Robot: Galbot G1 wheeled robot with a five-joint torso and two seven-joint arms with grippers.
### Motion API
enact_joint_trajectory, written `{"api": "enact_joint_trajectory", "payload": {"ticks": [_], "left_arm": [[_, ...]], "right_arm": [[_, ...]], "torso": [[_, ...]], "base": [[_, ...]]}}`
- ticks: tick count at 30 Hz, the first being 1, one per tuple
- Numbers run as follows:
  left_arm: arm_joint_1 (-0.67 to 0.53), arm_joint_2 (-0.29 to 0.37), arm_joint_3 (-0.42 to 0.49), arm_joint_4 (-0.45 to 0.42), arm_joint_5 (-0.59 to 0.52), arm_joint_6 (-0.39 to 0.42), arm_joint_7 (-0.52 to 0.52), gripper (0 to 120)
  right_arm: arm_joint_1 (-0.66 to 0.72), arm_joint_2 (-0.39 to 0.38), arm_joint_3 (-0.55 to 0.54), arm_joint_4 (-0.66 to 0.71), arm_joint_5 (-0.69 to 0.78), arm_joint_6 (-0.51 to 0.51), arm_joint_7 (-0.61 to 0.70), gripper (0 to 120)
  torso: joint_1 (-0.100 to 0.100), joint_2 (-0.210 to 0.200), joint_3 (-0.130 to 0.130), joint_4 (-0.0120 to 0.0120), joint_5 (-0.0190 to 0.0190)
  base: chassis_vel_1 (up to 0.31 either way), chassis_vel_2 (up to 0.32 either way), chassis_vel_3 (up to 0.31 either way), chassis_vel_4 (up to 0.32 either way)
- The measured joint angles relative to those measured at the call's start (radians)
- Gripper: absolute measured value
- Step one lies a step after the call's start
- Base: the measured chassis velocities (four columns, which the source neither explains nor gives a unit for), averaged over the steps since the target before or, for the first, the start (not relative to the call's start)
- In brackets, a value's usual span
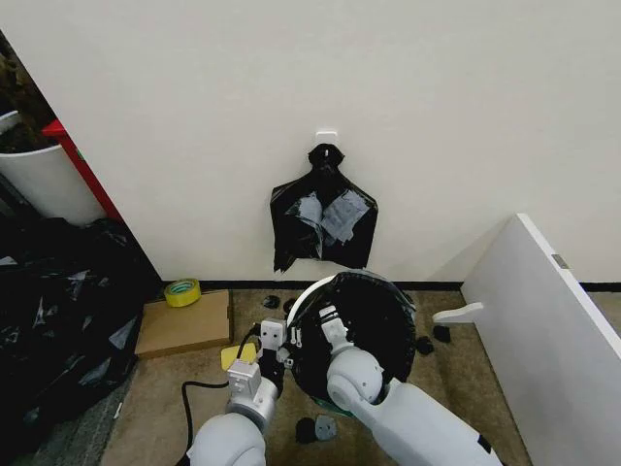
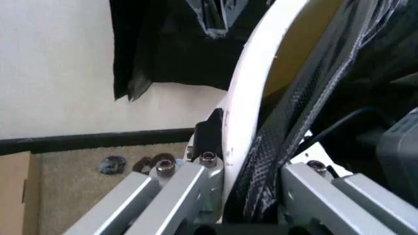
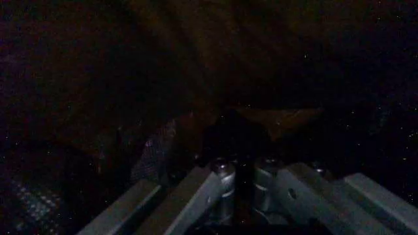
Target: Place the garbage bag over the trash bin.
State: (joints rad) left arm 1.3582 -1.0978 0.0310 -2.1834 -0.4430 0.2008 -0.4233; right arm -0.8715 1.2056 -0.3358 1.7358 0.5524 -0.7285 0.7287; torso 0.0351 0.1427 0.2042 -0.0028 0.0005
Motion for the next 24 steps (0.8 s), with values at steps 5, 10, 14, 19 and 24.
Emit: {"api": "enact_joint_trajectory", "payload": {"ticks": [5,10,14,19,24], "left_arm": [[0.004,0.001,0.006,-0.002,0.002,0.0,0.011,1],[0.018,0.014,-0.004,-0.018,0.009,-0.001,0.023,1],[0.019,0.016,-0.008,-0.02,0.011,-0.002,0.025,1],[0.018,0.013,-0.003,-0.019,0.014,-0.002,0.029,1],[0.018,0.017,-0.007,-0.016,0.014,-0.003,0.029,1]], "right_arm": [[0.018,0.017,-0.019,-0.001,0.022,-0.001,-0.01,0],[0.051,0.024,-0.025,-0.033,-0.053,0.025,-0.047,0],[0.046,-0.002,-0.032,-0.033,-0.026,0.004,-0.024,0],[0.026,-0.002,-0.044,-0.015,-0.02,0.008,-0.059,0],[0.03,-0.009,-0.036,0.012,-0.012,0.042,-0.092,0]], "torso": [[0.0,0.0,0.0,0.0001,0.0001],[0.0,0.0,0.0,0.0004,0.0001],[0.0,0.0,0.0,0.0001,0.0],[0.0,0.0,0.0,0.0003,0.0002],[0.0,0.0,0.0,0.0003,0.0002]], "base": [[0.0,0.0,0.0,0.0],[0.0,0.0,0.0,0.0],[0.0,0.0,0.0,0.0],[0.0,0.0,0.0,0.0],[0.0,0.0,0.0,0.0]]}}
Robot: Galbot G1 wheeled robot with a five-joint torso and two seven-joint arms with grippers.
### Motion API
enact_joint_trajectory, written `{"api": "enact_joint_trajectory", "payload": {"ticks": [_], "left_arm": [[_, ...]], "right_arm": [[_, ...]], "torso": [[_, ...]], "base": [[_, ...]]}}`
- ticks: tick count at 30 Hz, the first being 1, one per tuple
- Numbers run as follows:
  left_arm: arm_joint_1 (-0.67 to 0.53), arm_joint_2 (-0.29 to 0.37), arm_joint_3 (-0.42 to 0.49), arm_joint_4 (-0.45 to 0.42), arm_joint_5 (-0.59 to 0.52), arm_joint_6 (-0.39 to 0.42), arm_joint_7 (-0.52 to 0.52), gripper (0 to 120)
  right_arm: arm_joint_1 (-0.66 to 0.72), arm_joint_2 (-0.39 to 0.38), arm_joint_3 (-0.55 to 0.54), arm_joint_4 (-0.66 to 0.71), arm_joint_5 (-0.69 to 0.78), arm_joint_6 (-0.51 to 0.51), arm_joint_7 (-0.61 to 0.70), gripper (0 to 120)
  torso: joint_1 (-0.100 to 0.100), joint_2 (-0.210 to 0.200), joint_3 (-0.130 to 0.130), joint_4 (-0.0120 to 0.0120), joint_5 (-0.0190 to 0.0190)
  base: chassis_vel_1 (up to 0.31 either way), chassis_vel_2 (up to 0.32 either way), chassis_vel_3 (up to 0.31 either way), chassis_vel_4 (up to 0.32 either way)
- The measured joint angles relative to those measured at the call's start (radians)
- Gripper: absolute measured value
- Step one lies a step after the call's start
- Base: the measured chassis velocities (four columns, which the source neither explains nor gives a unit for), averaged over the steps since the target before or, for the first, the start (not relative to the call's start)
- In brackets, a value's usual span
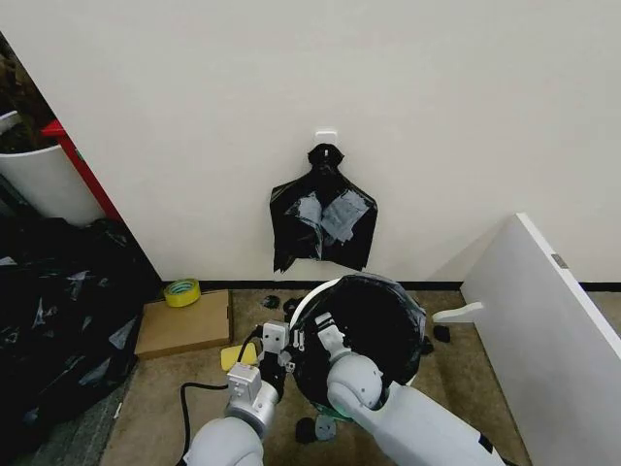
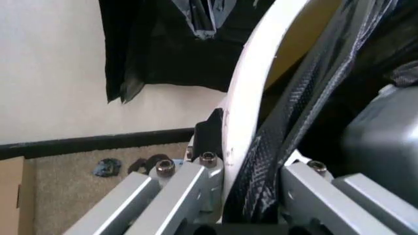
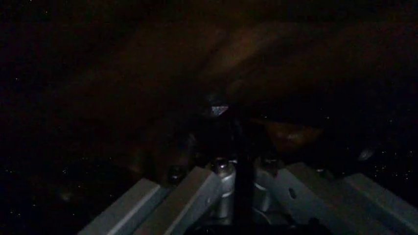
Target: Place the garbage bag over the trash bin.
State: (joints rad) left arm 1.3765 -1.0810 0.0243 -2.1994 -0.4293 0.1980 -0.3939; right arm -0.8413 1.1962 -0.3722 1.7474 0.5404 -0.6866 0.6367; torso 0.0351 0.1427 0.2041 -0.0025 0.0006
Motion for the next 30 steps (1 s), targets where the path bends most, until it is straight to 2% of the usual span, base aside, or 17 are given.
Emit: {"api": "enact_joint_trajectory", "payload": {"ticks": [8,12,14,19,21,26,27,30], "left_arm": [[-0.016,-0.008,-0.009,0.018,-0.04,0.004,-0.007,1],[-0.042,-0.016,-0.023,0.035,-0.111,0.021,-0.023,1],[-0.046,-0.017,-0.026,0.036,-0.125,0.024,-0.026,1],[-0.065,-0.025,-0.049,0.043,-0.195,0.049,-0.042,1],[-0.066,-0.025,-0.053,0.043,-0.201,0.053,-0.044,1],[-0.072,-0.024,-0.083,0.05,-0.261,0.079,-0.062,1],[-0.076,-0.025,-0.09,0.054,-0.285,0.088,-0.071,1],[-0.084,-0.032,-0.1,0.064,-0.34,0.104,-0.094,1]], "right_arm": [[-0.05,-0.056,0.031,0.126,0.03,0.004,-0.037,3],[-0.114,-0.114,0.084,0.234,0.044,0.008,-0.11,22],[-0.126,-0.124,0.096,0.251,0.05,0.01,-0.123,25],[-0.218,-0.17,0.204,0.38,0.101,0.016,-0.193,46],[-0.235,-0.179,0.224,0.402,0.101,0.016,-0.204,50],[-0.38,-0.259,0.344,0.543,0.081,0.023,-0.264,69],[-0.421,-0.273,0.366,0.579,0.069,0.029,-0.275,77],[-0.489,-0.285,0.395,0.635,0.053,0.046,-0.286,83]], "torso": [[0.0,0.0,0.0,-0.0001,0.0],[0.0,0.0,0.0,-0.0002,0.0],[0.0,0.0,0.0,-0.0003,0.0001],[0.0,0.0,0.0,0.0,0.0001],[0.0,0.0,0.0,0.0,0.0001],[0.0,0.0,0.0,-0.0002,0.0002],[0.0,0.0,0.0,-0.0001,-0.0001],[0.0,0.0,0.0,0.0,-0.0001]], "base": [[0.0,0.0,0.0,0.0],[0.0,0.0,0.0,0.0],[0.0,0.0,0.0,0.0],[0.0,0.0,0.0,0.0],[0.0,0.0,0.0,0.0],[0.0,0.0,0.0,0.0],[0.0,0.0,0.0,0.0],[0.0,0.0,0.0,0.0]]}}
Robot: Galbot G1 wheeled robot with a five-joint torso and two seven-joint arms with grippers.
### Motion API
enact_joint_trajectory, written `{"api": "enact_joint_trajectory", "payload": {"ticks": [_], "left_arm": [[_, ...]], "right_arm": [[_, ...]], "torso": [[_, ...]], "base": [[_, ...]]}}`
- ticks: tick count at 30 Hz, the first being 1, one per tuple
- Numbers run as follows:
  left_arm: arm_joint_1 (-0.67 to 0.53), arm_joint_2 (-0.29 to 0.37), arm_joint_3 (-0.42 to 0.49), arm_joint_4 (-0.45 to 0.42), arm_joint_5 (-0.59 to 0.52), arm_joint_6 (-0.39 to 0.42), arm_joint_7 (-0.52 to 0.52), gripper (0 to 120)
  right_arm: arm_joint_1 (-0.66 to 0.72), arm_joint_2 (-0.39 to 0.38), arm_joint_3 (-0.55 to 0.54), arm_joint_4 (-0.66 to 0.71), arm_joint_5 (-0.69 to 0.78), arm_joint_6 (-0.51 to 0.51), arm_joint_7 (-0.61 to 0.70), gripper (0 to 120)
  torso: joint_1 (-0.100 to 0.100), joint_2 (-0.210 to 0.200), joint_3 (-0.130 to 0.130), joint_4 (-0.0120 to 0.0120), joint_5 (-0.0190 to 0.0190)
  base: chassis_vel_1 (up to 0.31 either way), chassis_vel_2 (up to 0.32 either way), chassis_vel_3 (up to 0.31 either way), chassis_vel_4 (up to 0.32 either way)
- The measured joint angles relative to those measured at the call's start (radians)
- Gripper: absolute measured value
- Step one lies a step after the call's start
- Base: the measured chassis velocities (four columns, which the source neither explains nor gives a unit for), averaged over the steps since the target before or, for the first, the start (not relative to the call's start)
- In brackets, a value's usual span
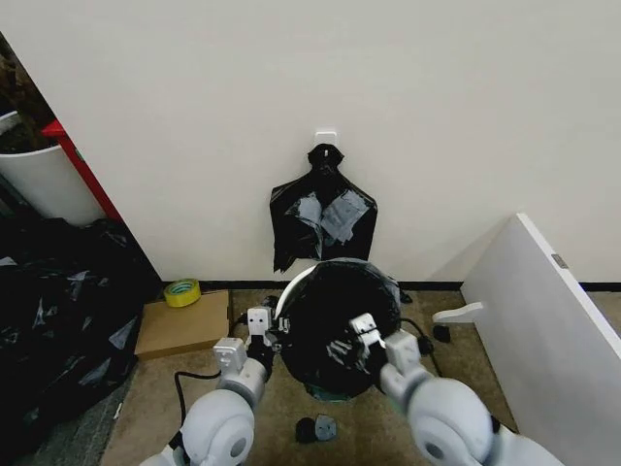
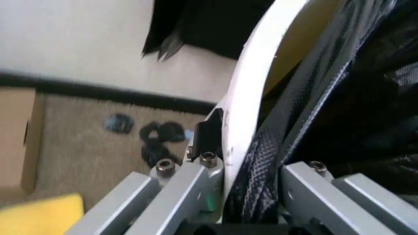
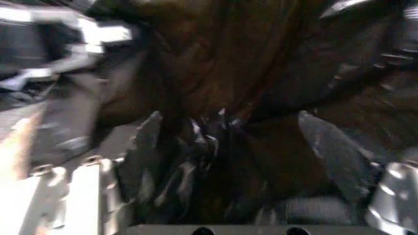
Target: Place the garbage bag over the trash bin.
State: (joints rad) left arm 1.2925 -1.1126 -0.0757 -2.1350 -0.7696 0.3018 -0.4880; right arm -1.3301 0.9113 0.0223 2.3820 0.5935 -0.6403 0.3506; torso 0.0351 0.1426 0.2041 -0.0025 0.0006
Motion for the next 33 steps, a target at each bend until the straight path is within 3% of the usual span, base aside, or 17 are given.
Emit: {"api": "enact_joint_trajectory", "payload": {"ticks": [4,7,9,13,18,30,33], "left_arm": [[-0.014,-0.012,-0.011,0.02,-0.119,0.038,-0.052,1],[0.0,-0.02,-0.016,0.022,-0.137,0.044,-0.066,1],[0.022,-0.031,-0.021,0.021,-0.144,0.048,-0.084,1],[0.02,-0.04,-0.022,0.033,-0.171,0.053,-0.104,1],[0.005,-0.057,-0.013,0.089,-0.218,0.056,-0.145,1],[-0.038,-0.073,0.003,0.167,-0.202,0.082,-0.191,1],[-0.044,-0.073,0.002,0.176,-0.207,0.075,-0.184,6]], "right_arm": [[-0.142,0.017,0.033,0.085,-0.062,0.076,-0.005,98],[-0.158,0.026,0.033,0.096,-0.085,0.109,-0.009,100],[-0.17,0.04,0.042,0.097,-0.111,0.149,-0.019,100],[-0.208,0.069,0.078,0.105,-0.123,0.178,-0.021,100],[-0.255,0.121,0.135,0.109,-0.161,0.217,-0.029,100],[-0.265,0.158,0.141,0.088,-0.185,0.228,-0.035,100],[-0.262,0.158,0.141,0.085,-0.185,0.228,-0.035,100]], "torso": [[0.0,0.0,0.0,-0.0007,0.0],[0.0,0.0,0.0,-0.0006,-0.0003],[0.0,0.0,0.0,0.0009,0.0002],[0.0,0.0,0.0,-0.0004,-0.0001],[0.0,0.0,0.0,-0.0001,-0.0001],[0.0,0.0,0.0,-0.0001,-0.0001],[0.0,0.0,0.0,-0.0001,0.0]], "base": [[0.0,0.0,0.0,0.0],[0.0,0.0,0.0,0.0],[0.0,0.0,0.0,0.0],[0.0,0.0,0.0,0.0],[0.0,0.0,0.0,0.0],[0.0,0.0,0.0,0.0],[0.0,0.0,0.0,0.0]]}}
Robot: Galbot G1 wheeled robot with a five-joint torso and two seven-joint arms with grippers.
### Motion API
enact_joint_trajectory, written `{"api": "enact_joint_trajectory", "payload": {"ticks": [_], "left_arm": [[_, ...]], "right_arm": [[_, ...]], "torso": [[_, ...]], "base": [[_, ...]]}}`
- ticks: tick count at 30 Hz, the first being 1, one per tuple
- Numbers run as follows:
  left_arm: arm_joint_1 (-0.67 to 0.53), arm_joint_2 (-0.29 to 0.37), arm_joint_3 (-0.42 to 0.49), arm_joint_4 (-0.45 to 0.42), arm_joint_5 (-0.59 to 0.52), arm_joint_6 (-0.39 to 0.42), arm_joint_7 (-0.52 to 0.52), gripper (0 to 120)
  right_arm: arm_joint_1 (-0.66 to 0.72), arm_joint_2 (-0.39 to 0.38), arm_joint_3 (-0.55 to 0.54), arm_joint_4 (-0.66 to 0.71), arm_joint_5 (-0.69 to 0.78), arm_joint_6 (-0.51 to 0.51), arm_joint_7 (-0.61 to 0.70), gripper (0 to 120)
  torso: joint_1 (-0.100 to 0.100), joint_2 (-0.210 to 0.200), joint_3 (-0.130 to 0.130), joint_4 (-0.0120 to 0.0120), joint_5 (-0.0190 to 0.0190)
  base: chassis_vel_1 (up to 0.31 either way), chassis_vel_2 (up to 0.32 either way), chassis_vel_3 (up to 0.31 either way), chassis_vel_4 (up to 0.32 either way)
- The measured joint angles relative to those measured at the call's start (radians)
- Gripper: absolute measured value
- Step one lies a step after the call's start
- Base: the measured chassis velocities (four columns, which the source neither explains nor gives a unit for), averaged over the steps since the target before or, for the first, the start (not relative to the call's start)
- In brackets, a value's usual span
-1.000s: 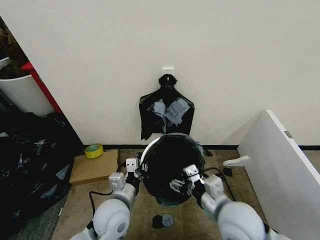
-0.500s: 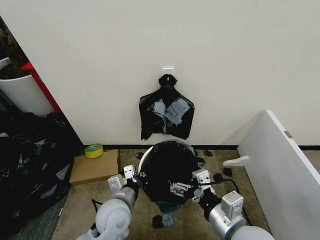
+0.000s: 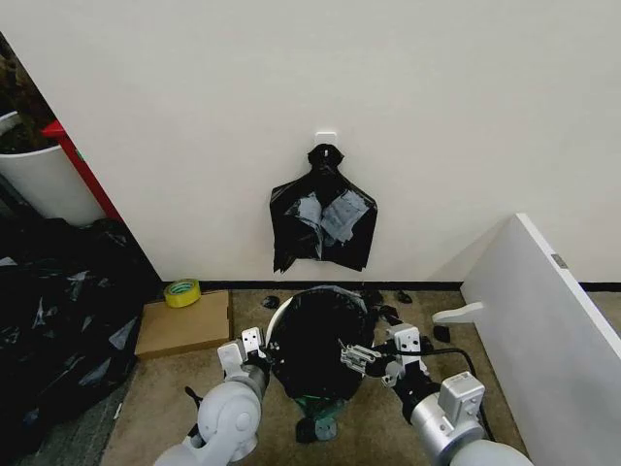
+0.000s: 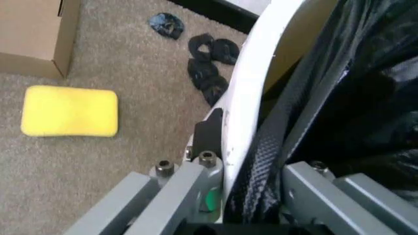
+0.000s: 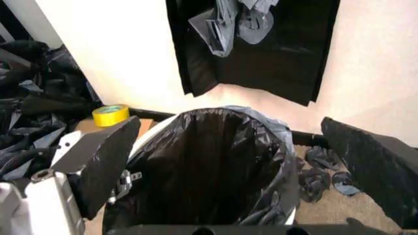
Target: Place the garbage bag over the trash bin.
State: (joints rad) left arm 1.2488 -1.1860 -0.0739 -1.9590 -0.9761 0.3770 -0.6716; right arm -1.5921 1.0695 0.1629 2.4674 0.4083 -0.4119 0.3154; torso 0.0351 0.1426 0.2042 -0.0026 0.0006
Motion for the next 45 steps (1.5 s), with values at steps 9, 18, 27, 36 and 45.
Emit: {"api": "enact_joint_trajectory", "payload": {"ticks": [9,18,27,36,45], "left_arm": [[0.007,0.005,-0.006,-0.011,-0.016,0.001,0.072,38],[0.059,0.044,-0.038,-0.077,-0.038,0.028,0.109,72],[0.202,0.091,-0.097,-0.199,0.324,-0.12,0.294,100],[0.53,-0.038,-0.269,-0.261,0.779,-0.624,0.44,100],[0.751,-0.152,-0.323,-0.314,1.041,-0.871,0.452,100]], "right_arm": [[0.002,0.001,0.0,-0.008,0.005,0.0,0.001,100],[0.019,-0.009,0.01,-0.018,0.023,0.0,-0.005,100],[-0.013,0.07,0.168,-0.135,-0.012,0.28,-0.082,100],[-0.19,0.273,0.34,-0.274,-0.201,0.702,-0.214,100],[-0.263,0.349,0.347,-0.302,-0.378,0.898,-0.251,100]], "torso": [[0.0,0.0,0.0,0.0,0.0001],[0.0,0.0,0.0,-0.0001,-0.0001],[0.0,0.0,0.0,0.0,0.0003],[0.0,0.0,0.0,-0.0002,0.0002],[0.0,0.0,0.0,0.0,0.0001]], "base": [[0.0,0.0,0.0,0.0],[0.0,0.0,0.0,0.0],[0.0,0.0,0.0,0.0],[0.0,0.0,0.0,0.0],[0.0,0.0,0.0,0.0]]}}
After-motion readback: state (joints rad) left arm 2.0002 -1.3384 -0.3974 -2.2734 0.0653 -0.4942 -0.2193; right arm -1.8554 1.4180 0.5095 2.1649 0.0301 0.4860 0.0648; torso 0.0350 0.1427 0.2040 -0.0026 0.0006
